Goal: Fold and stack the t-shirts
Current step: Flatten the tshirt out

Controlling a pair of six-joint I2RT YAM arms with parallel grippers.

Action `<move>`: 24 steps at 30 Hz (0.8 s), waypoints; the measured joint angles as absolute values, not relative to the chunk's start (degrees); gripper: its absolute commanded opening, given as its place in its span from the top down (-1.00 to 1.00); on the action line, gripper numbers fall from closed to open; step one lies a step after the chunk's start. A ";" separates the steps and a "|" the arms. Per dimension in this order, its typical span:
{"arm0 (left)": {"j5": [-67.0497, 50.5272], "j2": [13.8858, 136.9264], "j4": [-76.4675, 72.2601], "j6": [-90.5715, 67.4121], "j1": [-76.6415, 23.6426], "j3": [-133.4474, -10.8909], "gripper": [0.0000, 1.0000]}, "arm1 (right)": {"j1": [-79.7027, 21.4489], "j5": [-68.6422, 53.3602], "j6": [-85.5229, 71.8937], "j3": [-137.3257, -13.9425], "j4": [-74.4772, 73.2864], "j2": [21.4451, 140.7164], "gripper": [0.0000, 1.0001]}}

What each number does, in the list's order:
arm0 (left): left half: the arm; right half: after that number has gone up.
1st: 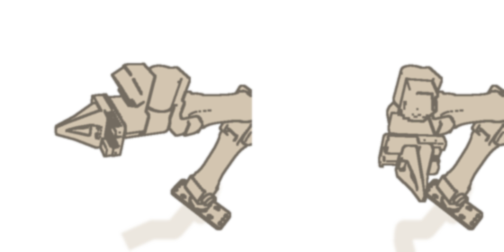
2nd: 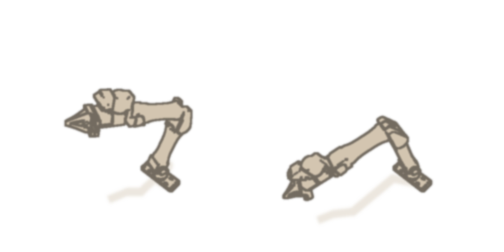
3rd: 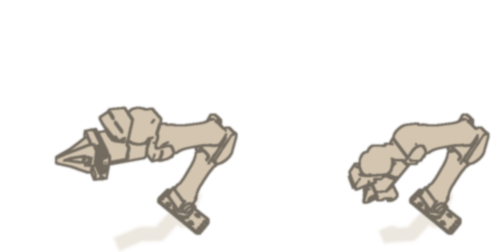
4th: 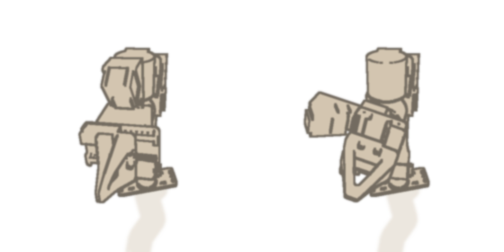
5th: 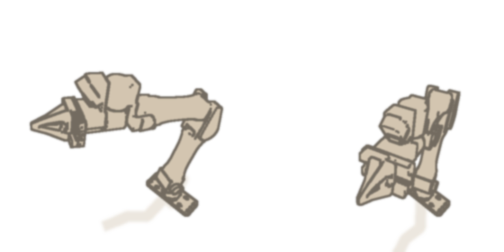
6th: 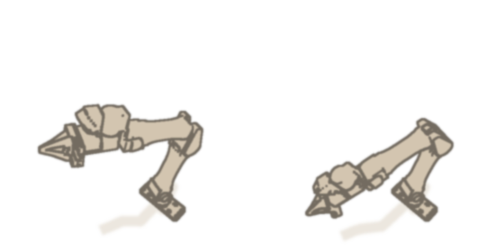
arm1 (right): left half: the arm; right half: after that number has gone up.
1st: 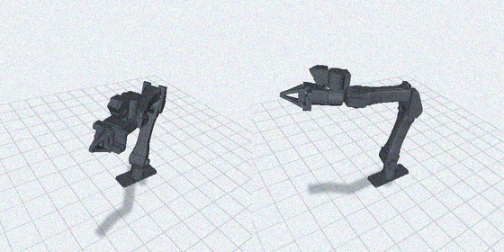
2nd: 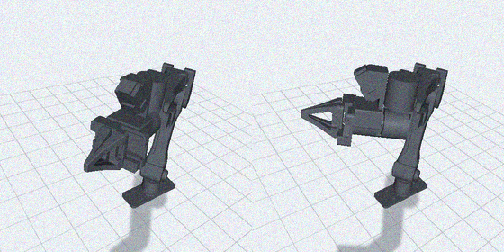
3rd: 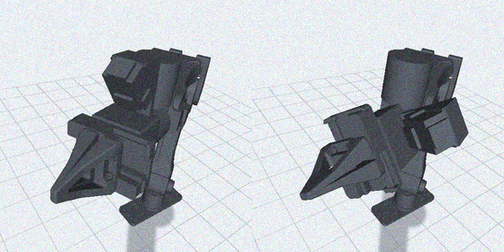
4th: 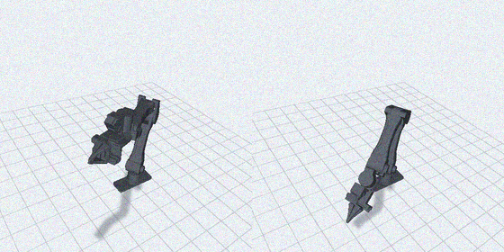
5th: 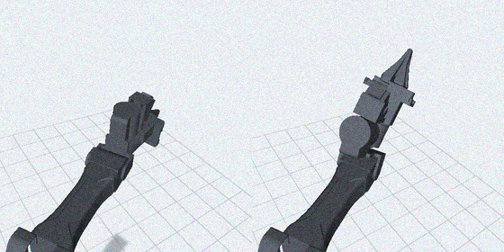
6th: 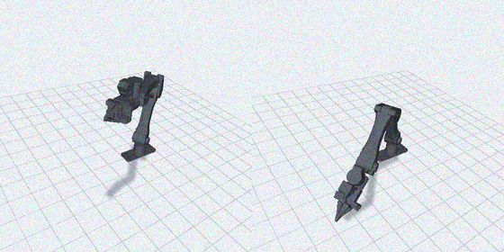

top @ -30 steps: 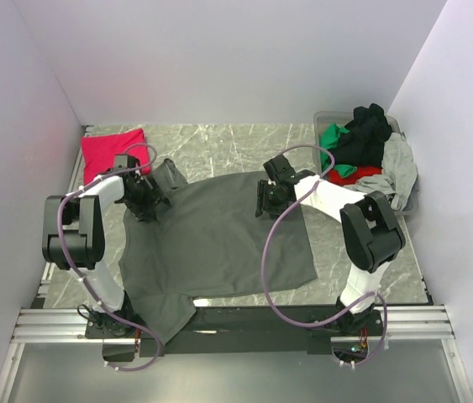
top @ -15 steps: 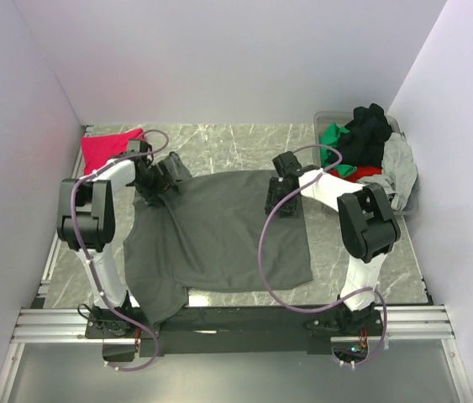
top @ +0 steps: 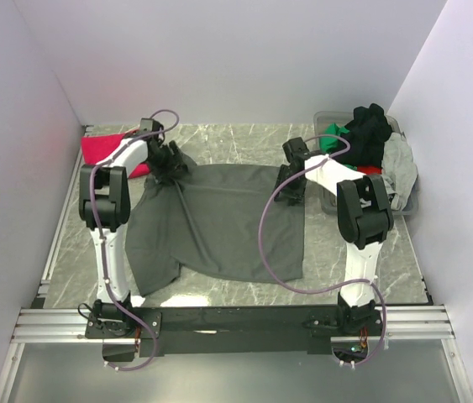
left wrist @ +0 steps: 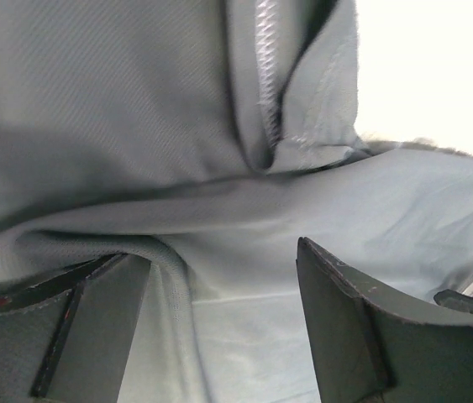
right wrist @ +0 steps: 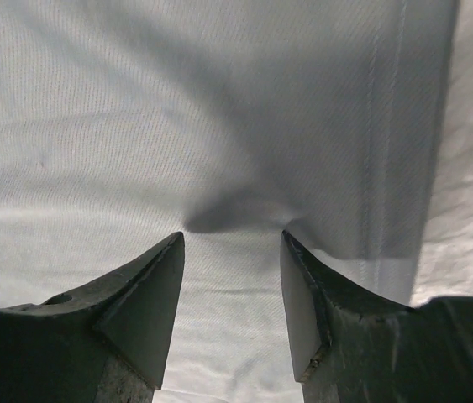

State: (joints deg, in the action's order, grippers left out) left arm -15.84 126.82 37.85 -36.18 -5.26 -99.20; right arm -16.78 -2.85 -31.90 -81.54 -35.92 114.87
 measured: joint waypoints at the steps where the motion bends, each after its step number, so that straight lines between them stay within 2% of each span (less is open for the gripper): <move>1: -15.86 127.96 38.11 -36.12 -5.52 -100.99 -0.53 | -16.43 -2.74 -31.86 -82.28 -36.32 115.35 -0.12; 8: -16.64 133.14 39.64 -35.94 -6.44 -109.54 -0.53 | -14.17 -2.35 -31.48 -86.08 -38.61 117.78 -0.12; 24: -18.50 134.85 36.14 -35.11 -7.81 -115.50 -0.56 | -13.96 -1.67 -27.97 -88.84 -40.86 117.43 -0.11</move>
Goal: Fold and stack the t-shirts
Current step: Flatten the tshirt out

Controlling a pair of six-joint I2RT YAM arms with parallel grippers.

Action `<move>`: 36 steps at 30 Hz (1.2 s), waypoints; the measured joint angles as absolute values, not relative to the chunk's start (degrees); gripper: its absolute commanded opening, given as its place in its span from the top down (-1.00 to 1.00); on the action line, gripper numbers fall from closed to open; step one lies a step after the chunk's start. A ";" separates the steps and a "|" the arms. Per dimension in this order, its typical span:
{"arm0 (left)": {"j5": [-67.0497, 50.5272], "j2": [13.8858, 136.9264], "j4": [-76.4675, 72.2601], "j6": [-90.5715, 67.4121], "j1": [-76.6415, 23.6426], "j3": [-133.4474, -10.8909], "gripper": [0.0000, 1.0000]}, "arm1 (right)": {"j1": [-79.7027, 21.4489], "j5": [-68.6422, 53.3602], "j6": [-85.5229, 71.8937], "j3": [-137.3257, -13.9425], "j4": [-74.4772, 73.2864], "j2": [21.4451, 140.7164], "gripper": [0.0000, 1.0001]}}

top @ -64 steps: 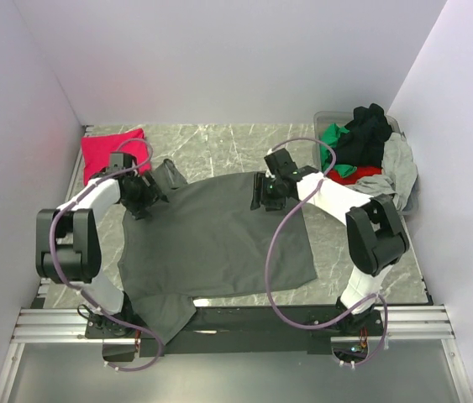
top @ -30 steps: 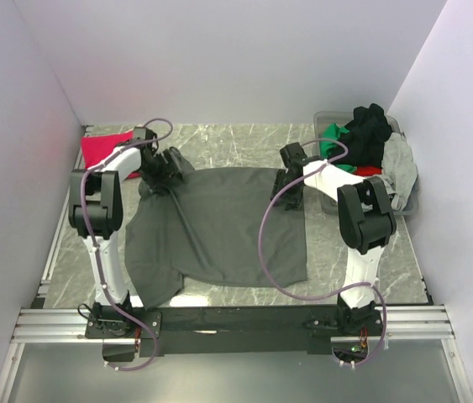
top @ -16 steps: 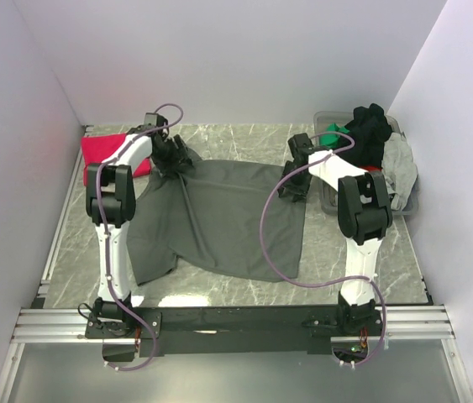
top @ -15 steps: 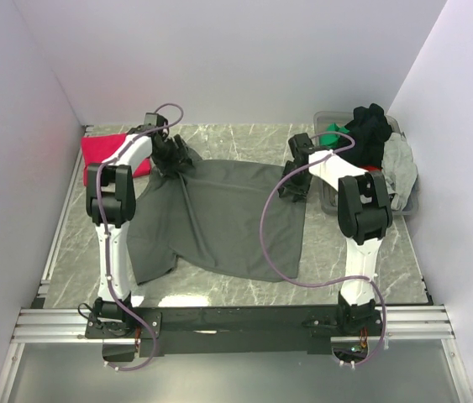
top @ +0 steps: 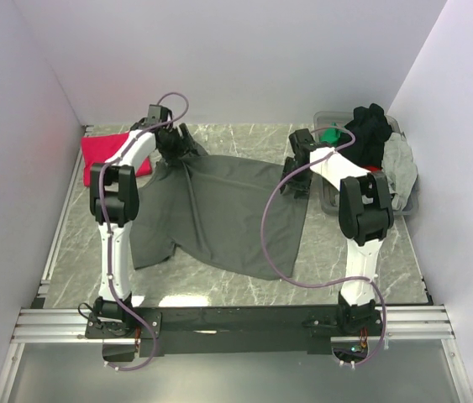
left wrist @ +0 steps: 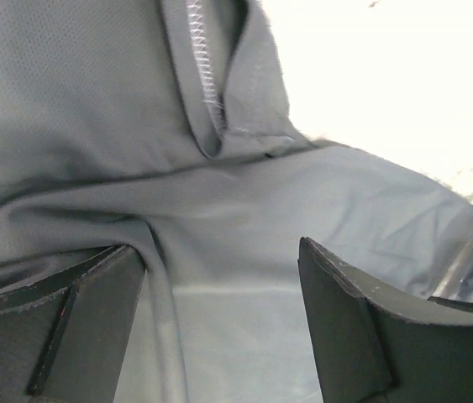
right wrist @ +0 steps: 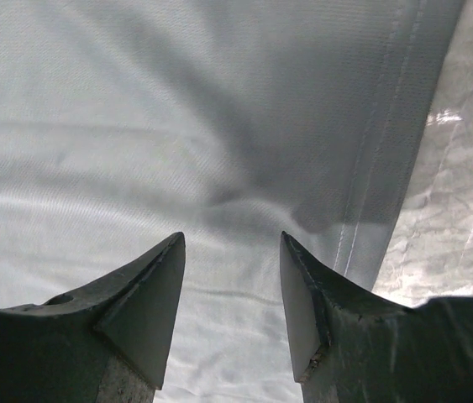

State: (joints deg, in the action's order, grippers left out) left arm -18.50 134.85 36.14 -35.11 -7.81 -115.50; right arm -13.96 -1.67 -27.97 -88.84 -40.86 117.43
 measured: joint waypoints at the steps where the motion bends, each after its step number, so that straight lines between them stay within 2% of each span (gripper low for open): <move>1: -18.22 134.41 35.83 -35.11 -7.92 -115.66 -0.57 | -14.11 -1.72 -27.73 -88.84 -40.93 117.14 -0.11; 6: -13.61 125.45 36.14 -35.14 -8.14 -109.60 -0.57 | -17.30 -1.65 -26.55 -88.92 -41.25 114.72 -0.11; 11: -4.58 104.42 36.45 -35.86 -8.12 -91.15 -0.51 | -22.63 -2.22 -26.33 -88.51 -40.71 112.71 -0.11; 17: 4.91 79.44 37.80 -41.36 -7.42 -65.80 -0.33 | -25.63 -3.92 -26.57 -83.72 -38.96 110.91 -0.11; 21: 7.42 68.16 40.51 -46.52 -3.27 -50.43 -0.07 | -25.63 -4.40 -27.20 -79.92 -38.15 109.58 -0.11; 25: 8.45 59.51 42.54 -50.48 2.81 -40.34 0.01 | -25.67 -5.10 -27.66 -77.28 -37.52 107.98 -0.10; 28: 8.16 57.65 42.46 -52.34 4.45 -37.78 0.12 | -25.89 -5.45 -27.70 -76.25 -36.82 106.96 -0.10; 33: 7.07 61.87 41.43 -55.61 4.71 -35.46 0.29 | -26.24 -5.43 -27.68 -75.07 -36.14 105.43 -0.10; 36: 6.70 64.49 41.23 -57.67 4.75 -34.24 0.28 | -26.28 -5.34 -27.66 -74.56 -36.05 104.71 -0.10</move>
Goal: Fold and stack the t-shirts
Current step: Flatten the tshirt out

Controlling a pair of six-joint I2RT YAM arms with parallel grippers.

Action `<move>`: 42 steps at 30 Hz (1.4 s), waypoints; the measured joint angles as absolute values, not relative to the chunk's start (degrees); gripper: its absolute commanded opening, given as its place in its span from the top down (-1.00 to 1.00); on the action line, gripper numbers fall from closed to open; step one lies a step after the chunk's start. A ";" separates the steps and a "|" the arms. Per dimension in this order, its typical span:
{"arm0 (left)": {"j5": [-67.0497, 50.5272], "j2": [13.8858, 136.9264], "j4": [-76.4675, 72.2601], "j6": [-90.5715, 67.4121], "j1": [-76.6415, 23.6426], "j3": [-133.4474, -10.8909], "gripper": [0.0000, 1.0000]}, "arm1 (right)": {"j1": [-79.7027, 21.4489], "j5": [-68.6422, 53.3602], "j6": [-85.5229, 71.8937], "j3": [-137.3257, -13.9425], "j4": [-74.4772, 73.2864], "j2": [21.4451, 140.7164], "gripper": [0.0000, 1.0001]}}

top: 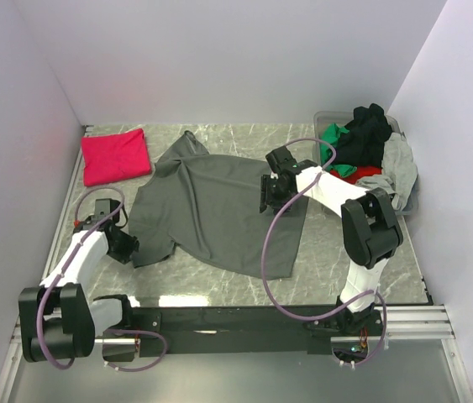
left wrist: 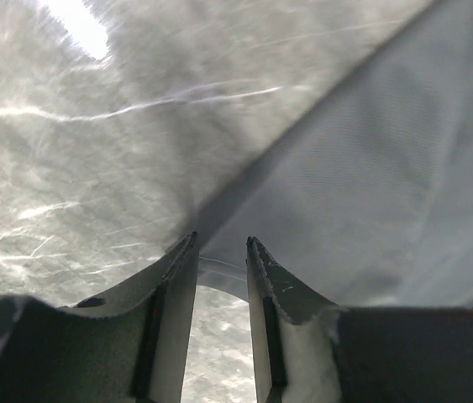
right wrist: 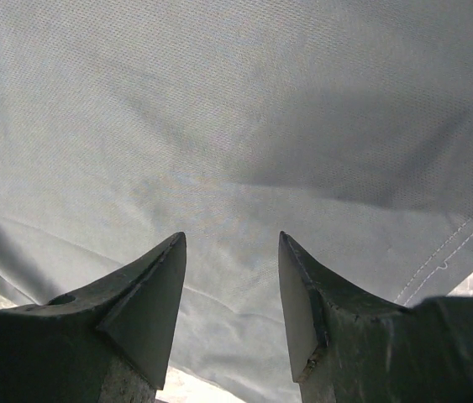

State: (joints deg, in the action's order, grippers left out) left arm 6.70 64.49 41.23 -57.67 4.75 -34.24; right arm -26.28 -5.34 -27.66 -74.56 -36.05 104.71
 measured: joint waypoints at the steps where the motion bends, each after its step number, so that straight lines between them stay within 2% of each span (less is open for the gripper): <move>1: 6.68 64.86 41.17 -58.33 4.75 -33.71 0.27 | -26.28 -5.28 -27.64 -74.52 -36.03 104.57 -0.10; 12: 7.25 65.08 42.63 -64.36 4.80 -32.34 0.15 | -26.28 -4.32 -27.59 -73.25 -36.03 103.94 -0.10; 26: 8.84 66.43 44.40 -67.26 4.82 -31.68 0.21 | -26.28 -3.84 -27.40 -72.64 -36.05 103.94 -0.10; 31: 8.86 66.92 44.47 -66.74 4.86 -31.70 0.41 | -26.28 -3.79 -27.38 -72.64 -36.07 103.94 -0.10; 35: 8.23 68.51 44.31 -65.34 4.97 -32.10 0.81 | -26.28 -3.62 -27.42 -72.07 -35.88 103.70 -0.10; 37: 7.64 69.17 43.92 -64.55 4.97 -32.42 0.91 | -26.28 -3.60 -27.46 -70.65 -35.70 102.85 -0.10; 39: 7.18 69.43 43.72 -63.59 5.02 -32.64 0.99 | -26.28 -3.46 -27.62 -68.99 -35.86 101.58 -0.10; 42: 6.68 69.01 43.55 -62.13 5.08 -32.77 0.99 | -26.39 -3.25 -27.90 -65.91 -36.01 98.63 -0.10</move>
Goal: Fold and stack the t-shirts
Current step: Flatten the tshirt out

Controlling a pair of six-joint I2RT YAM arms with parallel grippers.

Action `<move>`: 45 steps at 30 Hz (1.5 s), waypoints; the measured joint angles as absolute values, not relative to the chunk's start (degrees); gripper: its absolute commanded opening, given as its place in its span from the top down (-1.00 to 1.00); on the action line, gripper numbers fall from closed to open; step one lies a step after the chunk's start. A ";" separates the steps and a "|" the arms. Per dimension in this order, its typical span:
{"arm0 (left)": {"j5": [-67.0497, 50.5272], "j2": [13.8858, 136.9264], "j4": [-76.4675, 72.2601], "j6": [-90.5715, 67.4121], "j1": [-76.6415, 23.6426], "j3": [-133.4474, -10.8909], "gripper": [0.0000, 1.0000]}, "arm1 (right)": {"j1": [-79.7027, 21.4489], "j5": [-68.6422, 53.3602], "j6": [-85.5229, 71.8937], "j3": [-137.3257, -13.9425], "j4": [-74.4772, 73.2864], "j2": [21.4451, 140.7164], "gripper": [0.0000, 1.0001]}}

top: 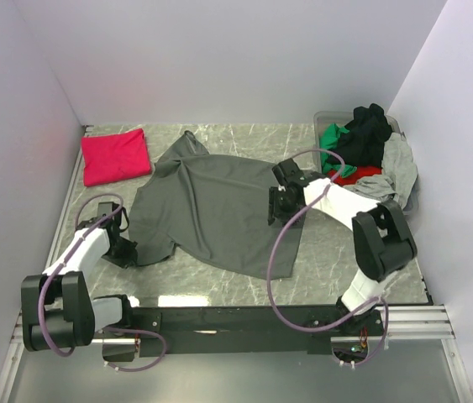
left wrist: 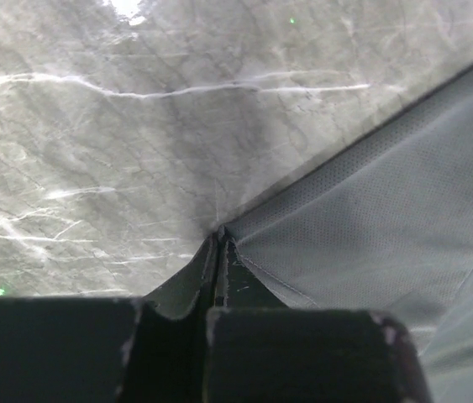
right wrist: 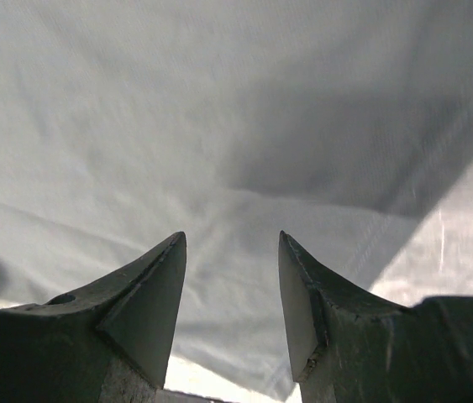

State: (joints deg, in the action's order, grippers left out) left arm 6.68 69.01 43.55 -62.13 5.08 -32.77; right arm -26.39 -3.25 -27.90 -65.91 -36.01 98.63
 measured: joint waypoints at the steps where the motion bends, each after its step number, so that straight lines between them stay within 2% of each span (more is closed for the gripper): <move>1: 6.55 68.77 43.53 -61.71 5.08 -32.80 0.99 | -26.50 -3.20 -28.08 -64.99 -36.01 97.65 -0.10; 5: 5.78 67.46 43.92 -61.10 5.06 -33.15 0.99 | -28.01 -2.61 -29.21 -59.94 -36.62 92.71 -0.09; 12: 6.48 61.56 47.22 -60.16 5.06 -40.71 0.99 | -31.75 -2.66 -31.99 -51.31 -40.16 84.09 -0.10; 20: 7.92 62.46 48.84 -57.12 4.58 -43.20 0.99 | -32.56 -4.49 -36.73 -44.27 -43.92 74.78 -0.11; 30: 11.00 63.68 49.63 -53.80 1.91 -47.68 0.99 | -34.28 -9.39 -40.45 -39.62 -40.97 75.46 -0.09; 32: 11.44 63.68 49.60 -53.43 1.58 -47.92 0.99 | -34.35 -9.98 -40.69 -39.35 -39.81 75.55 0.00; 33: 11.51 63.70 49.65 -53.28 1.50 -47.92 0.99 | -34.37 -10.26 -40.82 -39.29 -39.38 75.75 0.17; 35: 11.55 63.99 49.69 -53.12 1.43 -47.92 0.99 | -34.44 -10.83 -40.75 -39.29 -38.63 76.44 0.32; 39: 11.75 64.12 49.89 -53.01 1.41 -47.92 0.99 | -34.83 -12.01 -40.60 -39.29 -38.79 76.62 1.00; 42: 11.88 64.12 50.13 -53.01 1.41 -47.92 0.99 | -34.92 -12.32 -40.88 -39.68 -40.86 75.00 1.00; 43: 11.90 64.12 50.17 -53.04 1.41 -47.92 0.99 | -34.92 -12.32 -40.95 -40.16 -42.26 74.04 0.93; 44: 11.88 64.12 50.22 -53.04 1.41 -47.92 0.99 | -34.92 -12.27 -41.12 -40.86 -43.88 72.84 0.68; 45: 11.90 64.10 50.28 -53.04 1.41 -47.92 0.99 | -34.92 -12.14 -41.21 -41.50 -45.19 71.79 0.57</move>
